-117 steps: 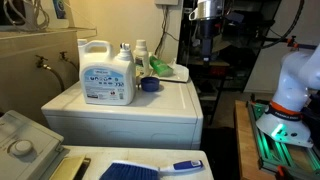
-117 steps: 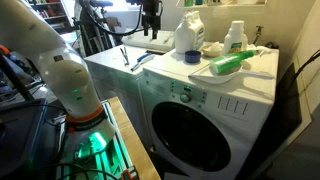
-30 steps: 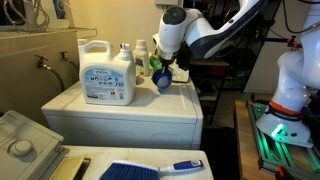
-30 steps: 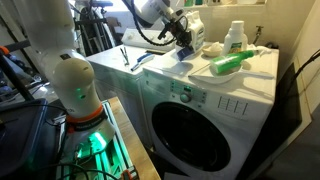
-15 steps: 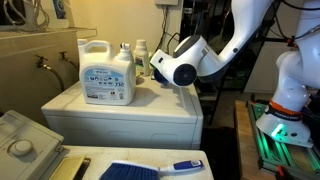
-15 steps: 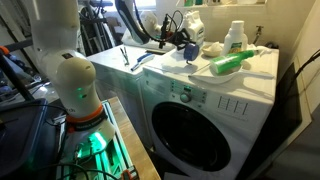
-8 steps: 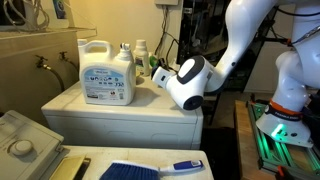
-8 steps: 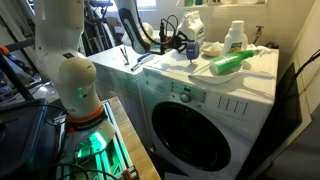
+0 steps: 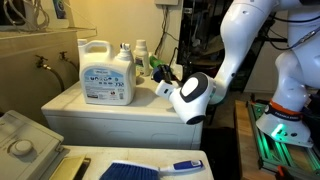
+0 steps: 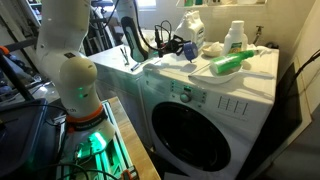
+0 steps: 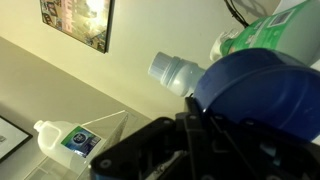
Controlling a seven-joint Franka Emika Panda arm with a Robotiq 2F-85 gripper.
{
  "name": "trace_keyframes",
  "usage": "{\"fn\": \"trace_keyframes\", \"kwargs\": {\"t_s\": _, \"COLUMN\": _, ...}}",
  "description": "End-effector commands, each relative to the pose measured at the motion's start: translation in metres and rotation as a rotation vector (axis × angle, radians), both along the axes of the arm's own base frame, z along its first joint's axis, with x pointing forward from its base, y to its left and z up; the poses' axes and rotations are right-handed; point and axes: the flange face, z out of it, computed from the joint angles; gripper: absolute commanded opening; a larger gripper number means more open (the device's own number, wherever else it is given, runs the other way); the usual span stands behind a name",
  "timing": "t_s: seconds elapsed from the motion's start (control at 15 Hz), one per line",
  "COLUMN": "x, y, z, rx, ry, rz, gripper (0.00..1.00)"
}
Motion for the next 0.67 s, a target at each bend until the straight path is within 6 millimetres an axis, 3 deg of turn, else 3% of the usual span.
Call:
{"fn": "trace_keyframes", "kwargs": {"t_s": 0.0, "x": -0.0033, "y": -0.0018, "z": -0.0078, "rx": 0.021, "ry": 0.034, "rz": -0.044, "gripper": 0.03}}
{"fn": "trace_keyframes", "kwargs": {"t_s": 0.2, "x": -0.0056, "y": -0.0004, "z": -0.0106, "rx": 0.057, "ry": 0.064, "rz": -0.060, "gripper": 0.04}}
{"fn": "trace_keyframes", "kwargs": {"t_s": 0.33, "x": -0.0075, "y": 0.0015, "z": -0.0124, "rx": 0.083, "ry": 0.090, "rz": -0.074, "gripper": 0.15}}
{"fn": "trace_keyframes", "kwargs": {"t_s": 0.47, "x": -0.0102, "y": 0.0039, "z": -0.0160, "rx": 0.117, "ry": 0.131, "rz": -0.089, "gripper": 0.39}}
{"fn": "trace_keyframes", "kwargs": {"t_s": 0.53, "x": -0.0112, "y": 0.0051, "z": -0.0167, "rx": 0.134, "ry": 0.147, "rz": -0.093, "gripper": 0.41}}
{"fn": "trace_keyframes", "kwargs": {"t_s": 0.6, "x": -0.0117, "y": 0.0064, "z": -0.0168, "rx": 0.151, "ry": 0.159, "rz": -0.095, "gripper": 0.49}}
